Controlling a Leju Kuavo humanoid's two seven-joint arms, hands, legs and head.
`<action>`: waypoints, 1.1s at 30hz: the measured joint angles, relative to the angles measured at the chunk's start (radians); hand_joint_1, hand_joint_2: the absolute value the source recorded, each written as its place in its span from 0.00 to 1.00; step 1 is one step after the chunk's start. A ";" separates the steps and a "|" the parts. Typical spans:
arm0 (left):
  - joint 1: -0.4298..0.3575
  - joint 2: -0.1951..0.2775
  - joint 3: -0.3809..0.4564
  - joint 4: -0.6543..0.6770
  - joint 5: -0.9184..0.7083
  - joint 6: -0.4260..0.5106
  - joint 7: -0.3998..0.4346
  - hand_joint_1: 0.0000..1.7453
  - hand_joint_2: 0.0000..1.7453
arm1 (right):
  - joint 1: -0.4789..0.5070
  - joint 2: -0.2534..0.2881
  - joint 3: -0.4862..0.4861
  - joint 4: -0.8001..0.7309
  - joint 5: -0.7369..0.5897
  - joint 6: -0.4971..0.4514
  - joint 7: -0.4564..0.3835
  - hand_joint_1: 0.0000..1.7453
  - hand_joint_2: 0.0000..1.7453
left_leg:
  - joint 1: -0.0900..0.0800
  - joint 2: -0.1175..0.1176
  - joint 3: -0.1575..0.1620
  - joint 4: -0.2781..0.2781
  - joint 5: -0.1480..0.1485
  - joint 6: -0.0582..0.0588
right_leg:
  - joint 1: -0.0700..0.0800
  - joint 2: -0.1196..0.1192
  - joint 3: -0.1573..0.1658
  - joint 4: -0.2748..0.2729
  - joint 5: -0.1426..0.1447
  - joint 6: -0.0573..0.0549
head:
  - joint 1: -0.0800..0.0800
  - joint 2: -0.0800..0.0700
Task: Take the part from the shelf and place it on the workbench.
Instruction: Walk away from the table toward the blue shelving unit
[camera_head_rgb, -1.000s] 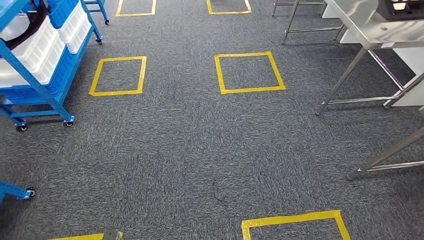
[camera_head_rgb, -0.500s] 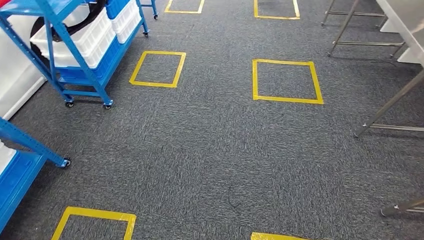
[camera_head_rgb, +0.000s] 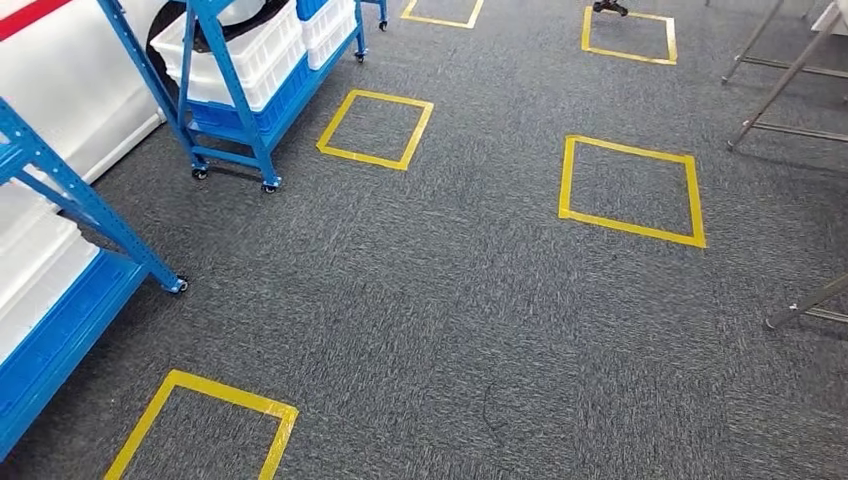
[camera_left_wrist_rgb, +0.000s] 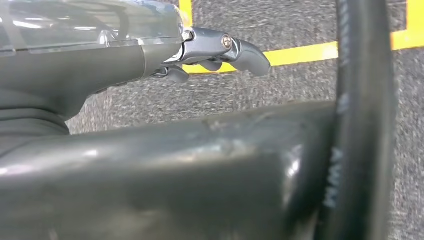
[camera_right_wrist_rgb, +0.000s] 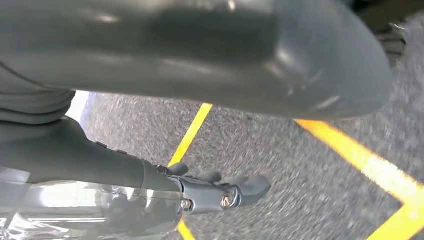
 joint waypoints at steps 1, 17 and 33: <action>0.000 -0.002 0.003 0.001 0.003 -0.004 0.008 0.00 0.00 | 0.002 0.001 -0.001 0.001 -0.001 0.004 0.007 0.00 0.00 | -0.001 -0.013 0.000 0.000 0.000 0.001 | 0.000 0.004 -0.025 0.043 -0.009 0.001 | 0.000 0.000; 0.008 -0.018 0.025 0.006 0.006 -0.006 0.018 0.00 0.00 | 0.014 0.005 -0.020 0.002 -0.014 0.016 0.037 0.00 0.00 | 0.005 0.006 -0.152 0.301 -0.128 -0.056 | 0.000 -0.026 0.084 -0.223 0.141 -0.047 | 0.000 0.000; 0.008 -0.035 0.041 0.007 0.004 -0.008 0.028 0.00 0.00 | 0.010 0.015 -0.037 0.002 -0.016 0.018 0.029 0.00 0.00 | -0.003 -0.028 0.005 0.002 0.001 0.002 | -0.002 0.006 -0.029 0.036 0.024 -0.002 | 0.000 0.000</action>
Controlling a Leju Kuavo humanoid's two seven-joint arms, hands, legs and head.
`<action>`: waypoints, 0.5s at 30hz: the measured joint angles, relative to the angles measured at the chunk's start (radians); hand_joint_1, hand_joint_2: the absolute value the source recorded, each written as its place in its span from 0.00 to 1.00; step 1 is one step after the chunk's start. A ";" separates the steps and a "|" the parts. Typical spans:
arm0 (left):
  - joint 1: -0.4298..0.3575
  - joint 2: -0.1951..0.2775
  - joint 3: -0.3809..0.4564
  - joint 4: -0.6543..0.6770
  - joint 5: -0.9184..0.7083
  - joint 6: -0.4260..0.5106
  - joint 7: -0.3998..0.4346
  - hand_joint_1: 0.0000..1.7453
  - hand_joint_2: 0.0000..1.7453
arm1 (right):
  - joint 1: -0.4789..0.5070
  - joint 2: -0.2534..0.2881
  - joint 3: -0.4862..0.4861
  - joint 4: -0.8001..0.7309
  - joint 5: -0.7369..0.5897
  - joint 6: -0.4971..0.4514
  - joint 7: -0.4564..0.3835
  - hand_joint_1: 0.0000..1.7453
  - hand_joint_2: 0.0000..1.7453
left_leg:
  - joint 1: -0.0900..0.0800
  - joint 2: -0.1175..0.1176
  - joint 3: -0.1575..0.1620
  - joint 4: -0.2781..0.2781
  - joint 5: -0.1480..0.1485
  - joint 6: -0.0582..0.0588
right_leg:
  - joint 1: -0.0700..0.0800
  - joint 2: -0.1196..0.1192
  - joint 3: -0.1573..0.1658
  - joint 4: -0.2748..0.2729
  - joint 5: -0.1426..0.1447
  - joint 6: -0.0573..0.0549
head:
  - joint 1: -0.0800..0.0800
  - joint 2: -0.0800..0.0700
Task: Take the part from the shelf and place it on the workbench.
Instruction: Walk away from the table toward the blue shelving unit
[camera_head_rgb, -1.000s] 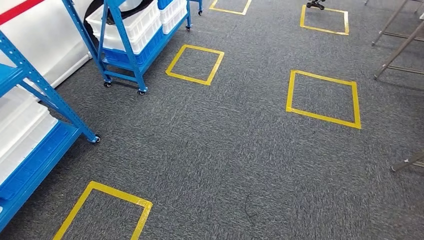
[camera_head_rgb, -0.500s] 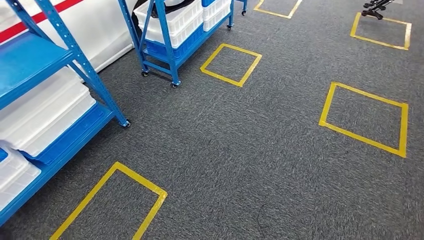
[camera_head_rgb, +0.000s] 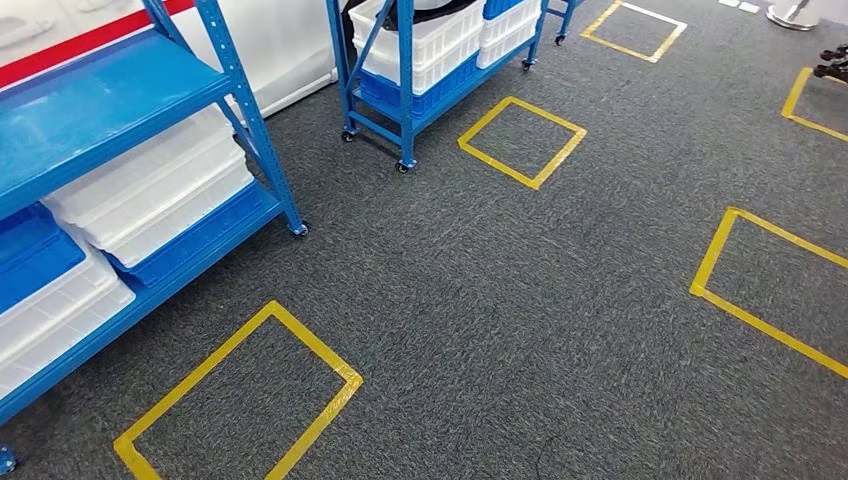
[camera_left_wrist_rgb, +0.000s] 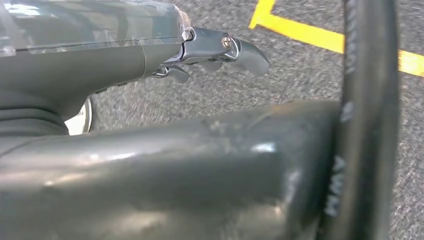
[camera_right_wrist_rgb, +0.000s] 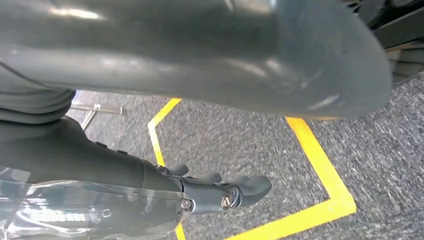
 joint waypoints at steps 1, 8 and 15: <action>0.001 -0.001 0.002 0.000 -0.001 0.000 0.000 0.00 0.00 | 0.000 0.000 -0.001 0.000 0.000 0.000 0.001 0.00 0.00 | 0.000 -0.014 0.002 0.002 -0.001 -0.002 | -0.002 0.005 0.015 -0.044 0.038 0.000 | 0.000 0.000; 0.004 -0.004 0.007 0.000 -0.007 0.000 -0.002 0.00 0.00 | -0.002 0.001 -0.007 0.000 0.000 0.007 0.003 0.00 0.00 | 0.002 -0.068 -0.012 0.018 -0.009 -0.037 | -0.005 0.044 0.095 -0.246 0.133 -0.021 | 0.000 0.000; 0.003 -0.006 0.008 0.001 -0.008 -0.001 -0.003 0.00 0.00 | 0.006 0.003 -0.010 0.000 0.000 0.007 0.003 0.00 0.00 | 0.010 0.036 -0.141 0.287 -0.125 -0.060 | -0.002 -0.048 0.104 -0.257 0.130 -0.045 | 0.000 0.000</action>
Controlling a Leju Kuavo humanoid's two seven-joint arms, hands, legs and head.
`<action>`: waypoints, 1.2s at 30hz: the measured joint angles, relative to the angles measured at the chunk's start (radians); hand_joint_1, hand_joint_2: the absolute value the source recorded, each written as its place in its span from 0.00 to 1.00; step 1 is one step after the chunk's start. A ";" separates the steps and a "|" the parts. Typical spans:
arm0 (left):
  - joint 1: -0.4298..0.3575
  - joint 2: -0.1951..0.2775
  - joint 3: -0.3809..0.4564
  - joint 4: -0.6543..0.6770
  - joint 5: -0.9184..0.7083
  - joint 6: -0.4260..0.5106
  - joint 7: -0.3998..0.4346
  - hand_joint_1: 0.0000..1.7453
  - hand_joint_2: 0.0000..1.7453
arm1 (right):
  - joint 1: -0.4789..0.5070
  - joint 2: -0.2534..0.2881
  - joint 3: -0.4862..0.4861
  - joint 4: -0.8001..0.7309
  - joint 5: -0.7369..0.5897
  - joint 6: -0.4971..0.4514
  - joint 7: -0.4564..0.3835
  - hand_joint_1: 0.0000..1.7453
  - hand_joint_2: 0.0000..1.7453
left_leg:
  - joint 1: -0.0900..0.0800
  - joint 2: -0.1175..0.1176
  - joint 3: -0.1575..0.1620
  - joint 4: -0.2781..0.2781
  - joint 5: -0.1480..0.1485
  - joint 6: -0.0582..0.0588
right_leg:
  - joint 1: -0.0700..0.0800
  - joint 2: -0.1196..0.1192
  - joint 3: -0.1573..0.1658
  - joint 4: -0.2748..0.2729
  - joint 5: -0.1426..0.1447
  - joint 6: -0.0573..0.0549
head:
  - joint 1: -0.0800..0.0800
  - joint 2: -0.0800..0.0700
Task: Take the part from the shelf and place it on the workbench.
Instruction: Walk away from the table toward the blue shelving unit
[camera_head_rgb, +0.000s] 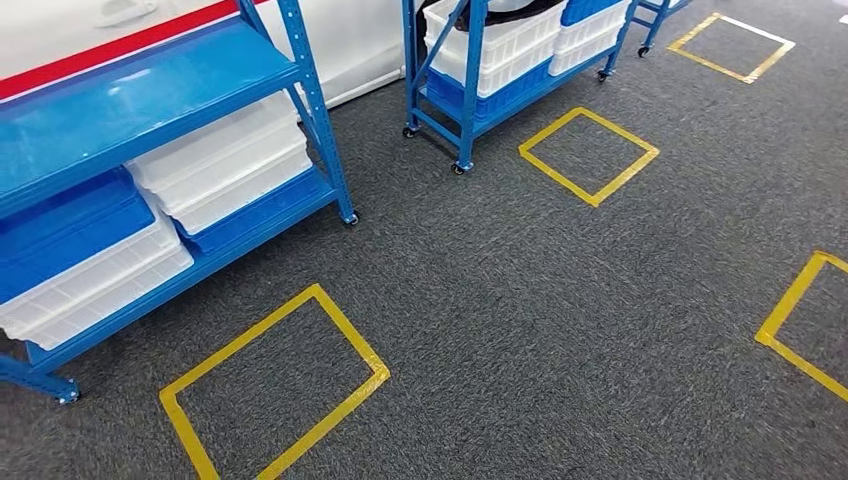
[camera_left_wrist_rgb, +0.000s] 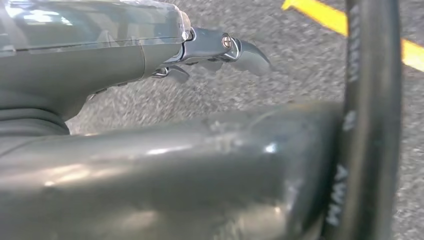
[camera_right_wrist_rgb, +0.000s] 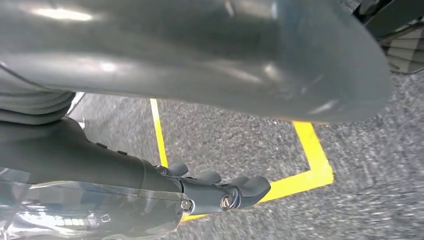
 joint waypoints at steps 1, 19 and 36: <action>0.002 0.000 0.000 0.000 0.000 0.000 0.000 0.00 0.00 | 0.000 0.000 0.000 0.000 0.000 0.000 0.000 0.00 0.00 | 0.001 0.006 0.021 -0.040 0.028 0.000 | 0.000 -0.012 0.003 0.000 -0.003 0.002 | 0.000 0.000; -0.002 -0.003 0.002 0.001 0.004 -0.002 -0.001 0.00 0.00 | 0.001 0.001 -0.002 0.000 0.003 0.004 0.001 0.00 0.00 | -0.009 -0.083 0.143 -0.277 0.120 0.051 | -0.004 0.100 -0.034 0.066 -0.002 0.041 | 0.000 0.000; -0.002 -0.003 0.007 0.001 0.000 -0.003 -0.012 0.00 0.00 | 0.001 0.006 -0.003 0.000 0.006 0.005 0.006 0.00 0.00 | -0.013 0.083 0.134 -0.265 0.116 0.019 | 0.007 -0.056 0.024 0.000 -0.015 0.022 | 0.000 0.000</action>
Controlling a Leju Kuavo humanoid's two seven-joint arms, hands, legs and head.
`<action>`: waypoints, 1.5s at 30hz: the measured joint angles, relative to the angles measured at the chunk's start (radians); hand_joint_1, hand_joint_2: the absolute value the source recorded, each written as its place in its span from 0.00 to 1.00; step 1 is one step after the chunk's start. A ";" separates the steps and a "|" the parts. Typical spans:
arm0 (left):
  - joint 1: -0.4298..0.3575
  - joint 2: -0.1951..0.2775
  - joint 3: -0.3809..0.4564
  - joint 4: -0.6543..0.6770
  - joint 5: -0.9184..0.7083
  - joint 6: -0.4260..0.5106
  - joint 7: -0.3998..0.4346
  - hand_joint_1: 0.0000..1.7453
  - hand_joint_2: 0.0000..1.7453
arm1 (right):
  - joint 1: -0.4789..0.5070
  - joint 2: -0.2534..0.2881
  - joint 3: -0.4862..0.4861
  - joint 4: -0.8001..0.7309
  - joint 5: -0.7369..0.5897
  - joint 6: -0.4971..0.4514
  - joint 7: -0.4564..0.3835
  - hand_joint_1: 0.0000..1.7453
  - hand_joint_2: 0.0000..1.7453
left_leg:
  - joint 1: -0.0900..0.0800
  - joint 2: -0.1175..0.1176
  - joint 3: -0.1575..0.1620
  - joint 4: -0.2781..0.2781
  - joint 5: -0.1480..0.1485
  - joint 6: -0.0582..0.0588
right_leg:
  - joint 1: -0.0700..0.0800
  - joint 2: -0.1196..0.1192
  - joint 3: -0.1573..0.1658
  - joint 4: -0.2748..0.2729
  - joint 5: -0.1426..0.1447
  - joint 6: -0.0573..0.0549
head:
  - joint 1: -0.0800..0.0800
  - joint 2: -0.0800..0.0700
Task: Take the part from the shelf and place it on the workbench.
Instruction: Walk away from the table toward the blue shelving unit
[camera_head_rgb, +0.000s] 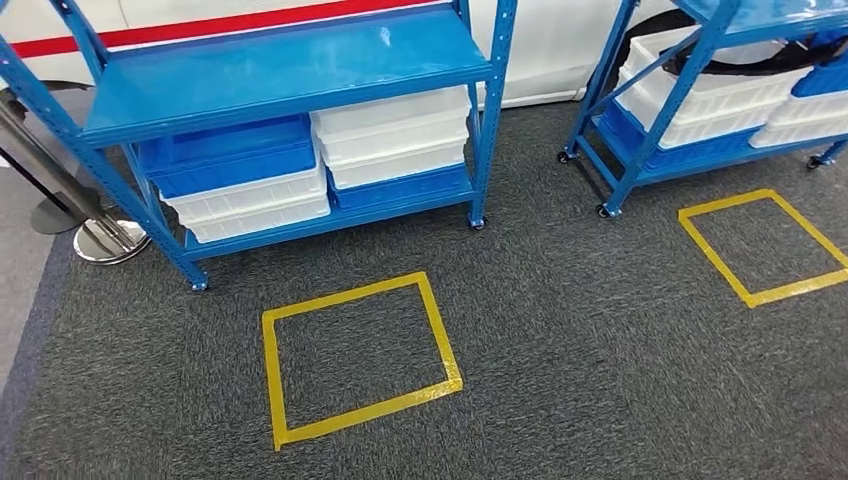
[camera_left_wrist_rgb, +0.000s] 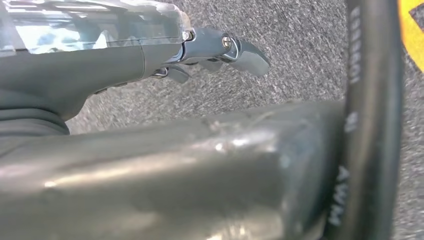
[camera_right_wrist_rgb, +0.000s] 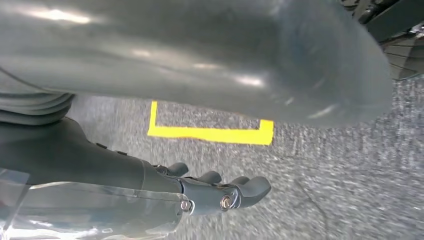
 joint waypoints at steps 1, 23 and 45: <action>0.000 0.000 0.000 0.000 0.000 0.000 0.000 0.00 0.00 | -0.002 0.000 0.000 0.000 0.001 0.000 0.000 0.00 0.00 | -0.004 -0.006 -0.001 -0.003 -0.002 0.007 | 0.001 -0.010 0.003 -0.001 -0.002 0.005 | 0.000 0.000; 0.000 -0.004 0.003 0.000 -0.006 -0.004 0.003 0.00 0.00 | 0.002 0.000 -0.012 -0.001 -0.007 -0.007 0.015 0.00 0.00 | 0.010 -0.091 -0.114 0.227 -0.120 -0.019 | -0.016 0.097 -0.030 0.000 0.030 -0.008 | 0.000 0.000; 0.005 -0.004 0.019 0.000 -0.009 -0.010 0.001 0.00 0.00 | 0.002 0.002 -0.033 -0.001 -0.011 -0.002 0.009 0.00 0.00 | 0.006 -0.090 0.070 -0.018 -0.056 0.026 | -0.008 0.106 -0.081 0.042 0.063 0.026 | 0.000 0.000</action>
